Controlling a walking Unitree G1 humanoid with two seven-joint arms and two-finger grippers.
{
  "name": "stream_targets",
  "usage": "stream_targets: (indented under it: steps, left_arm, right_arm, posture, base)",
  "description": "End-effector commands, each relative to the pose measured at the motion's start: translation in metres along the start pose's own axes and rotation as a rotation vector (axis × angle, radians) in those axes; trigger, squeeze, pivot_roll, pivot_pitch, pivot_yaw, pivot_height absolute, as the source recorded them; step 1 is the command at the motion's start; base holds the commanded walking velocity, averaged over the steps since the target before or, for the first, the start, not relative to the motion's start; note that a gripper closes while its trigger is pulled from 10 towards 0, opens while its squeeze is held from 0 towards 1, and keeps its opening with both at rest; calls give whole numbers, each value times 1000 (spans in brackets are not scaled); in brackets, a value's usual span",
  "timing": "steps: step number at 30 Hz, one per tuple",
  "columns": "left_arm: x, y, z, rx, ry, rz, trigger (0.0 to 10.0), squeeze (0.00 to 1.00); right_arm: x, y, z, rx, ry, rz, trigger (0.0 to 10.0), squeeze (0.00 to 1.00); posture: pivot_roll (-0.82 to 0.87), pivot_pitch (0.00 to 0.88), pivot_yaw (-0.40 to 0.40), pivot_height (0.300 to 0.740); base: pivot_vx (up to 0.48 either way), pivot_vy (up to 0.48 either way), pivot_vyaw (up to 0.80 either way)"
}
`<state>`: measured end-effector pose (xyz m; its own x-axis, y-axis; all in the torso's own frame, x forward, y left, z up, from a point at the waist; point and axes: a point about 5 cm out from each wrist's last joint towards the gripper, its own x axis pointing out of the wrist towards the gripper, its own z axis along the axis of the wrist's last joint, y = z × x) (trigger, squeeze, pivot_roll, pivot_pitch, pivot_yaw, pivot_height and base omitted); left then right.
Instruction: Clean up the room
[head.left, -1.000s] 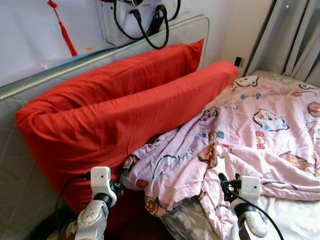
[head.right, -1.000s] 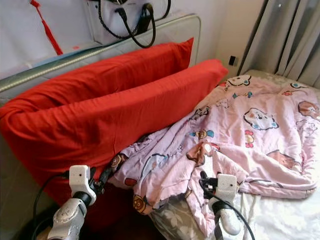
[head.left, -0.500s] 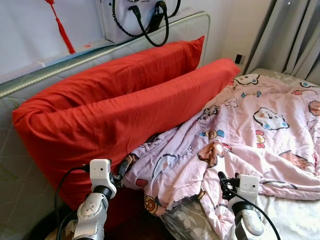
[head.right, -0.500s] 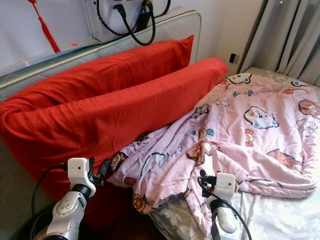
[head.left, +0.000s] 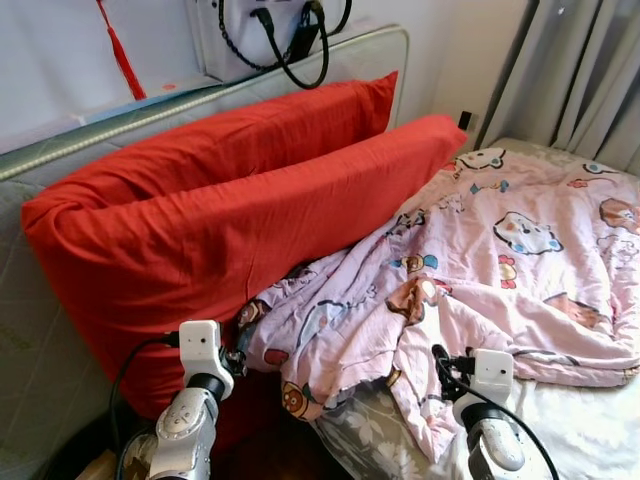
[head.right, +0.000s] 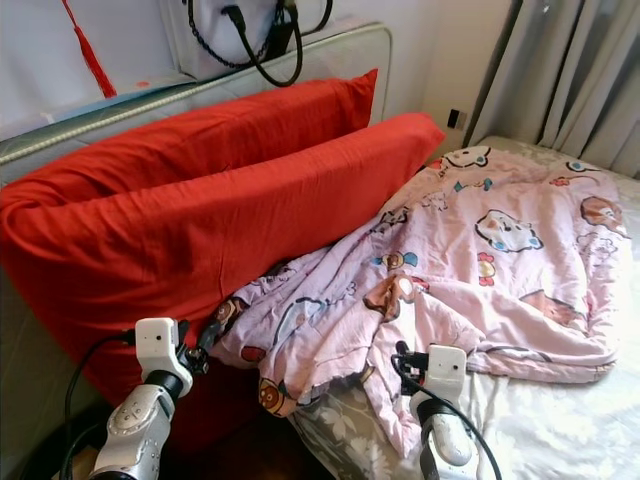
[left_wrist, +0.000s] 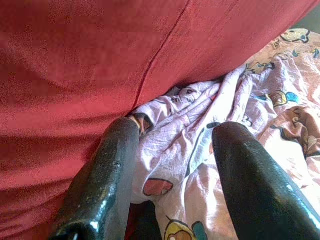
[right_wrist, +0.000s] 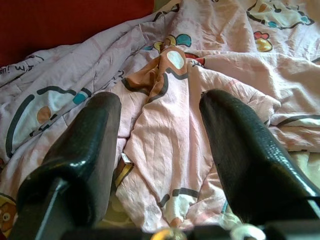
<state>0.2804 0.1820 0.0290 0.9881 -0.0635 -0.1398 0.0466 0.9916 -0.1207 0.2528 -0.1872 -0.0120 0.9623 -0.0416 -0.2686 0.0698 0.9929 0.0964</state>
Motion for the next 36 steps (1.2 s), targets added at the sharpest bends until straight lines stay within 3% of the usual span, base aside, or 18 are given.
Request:
stream_targets:
  steps: [1, 6, 11, 36]
  left_arm:
    - [1, 0, -1, -7, 14, 4, 10000, 0]
    - [2, 2, -2, -8, 17, 8, 10000, 0]
    - [1, 4, -2, -9, 16, 16, 10000, 0]
    - [3, 8, -6, -10, 35, 19, 10000, 0]
  right_arm:
    - [2, 1, 2, -1, 0, 7, 10000, 0]
    - [2, 1, -3, -3, 45, 4, 10000, 0]
    - [2, 0, -6, -6, 64, 12, 10000, 0]
    - [0, 2, -11, -4, 89, 30, 10000, 0]
  posture:
    - [26, 39, -17, 686]
    - [27, 45, -19, 686]
    - [27, 49, -21, 656]
    - [29, 50, -22, 646]
  base:
    - [0, 0, 0]
    - [0, 0, 0]
    - [0, 0, 0]
    - [0, 0, 0]
